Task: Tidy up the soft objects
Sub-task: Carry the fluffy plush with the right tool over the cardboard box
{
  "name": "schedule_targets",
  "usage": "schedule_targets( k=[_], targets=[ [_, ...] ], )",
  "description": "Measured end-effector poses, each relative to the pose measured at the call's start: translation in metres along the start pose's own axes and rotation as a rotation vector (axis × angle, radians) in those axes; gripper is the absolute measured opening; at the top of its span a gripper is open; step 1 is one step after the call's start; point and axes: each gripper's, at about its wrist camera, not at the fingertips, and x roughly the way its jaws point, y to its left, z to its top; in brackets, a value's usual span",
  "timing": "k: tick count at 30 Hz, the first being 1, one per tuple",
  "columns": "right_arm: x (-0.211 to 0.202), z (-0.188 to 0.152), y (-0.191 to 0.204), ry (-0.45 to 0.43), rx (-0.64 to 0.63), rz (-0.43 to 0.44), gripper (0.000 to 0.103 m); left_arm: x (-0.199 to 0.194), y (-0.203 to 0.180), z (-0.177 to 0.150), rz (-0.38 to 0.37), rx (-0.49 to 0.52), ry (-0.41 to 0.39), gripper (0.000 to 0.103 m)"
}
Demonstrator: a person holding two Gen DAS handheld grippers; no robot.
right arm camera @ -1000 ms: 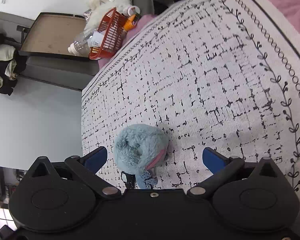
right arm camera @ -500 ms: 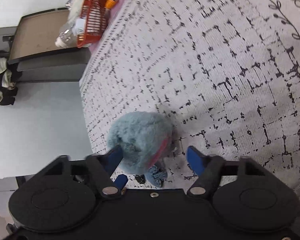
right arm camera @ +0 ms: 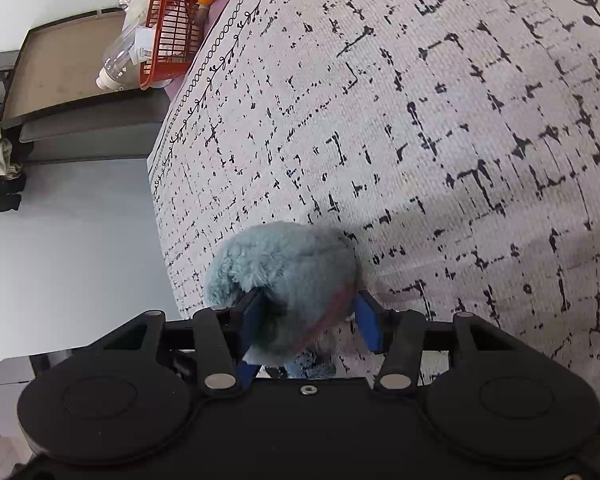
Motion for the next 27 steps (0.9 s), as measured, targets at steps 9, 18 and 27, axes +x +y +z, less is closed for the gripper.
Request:
schedule_targets(
  k=[9,18,27],
  targets=[
    [-0.007,-0.008,0.015,-0.028,-0.09,0.035,0.028,-0.019,0.006,-0.003,-0.02,-0.036,-0.012,0.036],
    [-0.019,-0.027,0.041,-0.019,-0.2,0.094,0.027,-0.058,0.02,0.004,-0.025,-0.087,-0.059,0.037],
    [-0.029,-0.06,0.065,-0.018,-0.317,0.12,0.026,-0.094,0.039,0.005,-0.008,-0.112,-0.108,0.037]
  ],
)
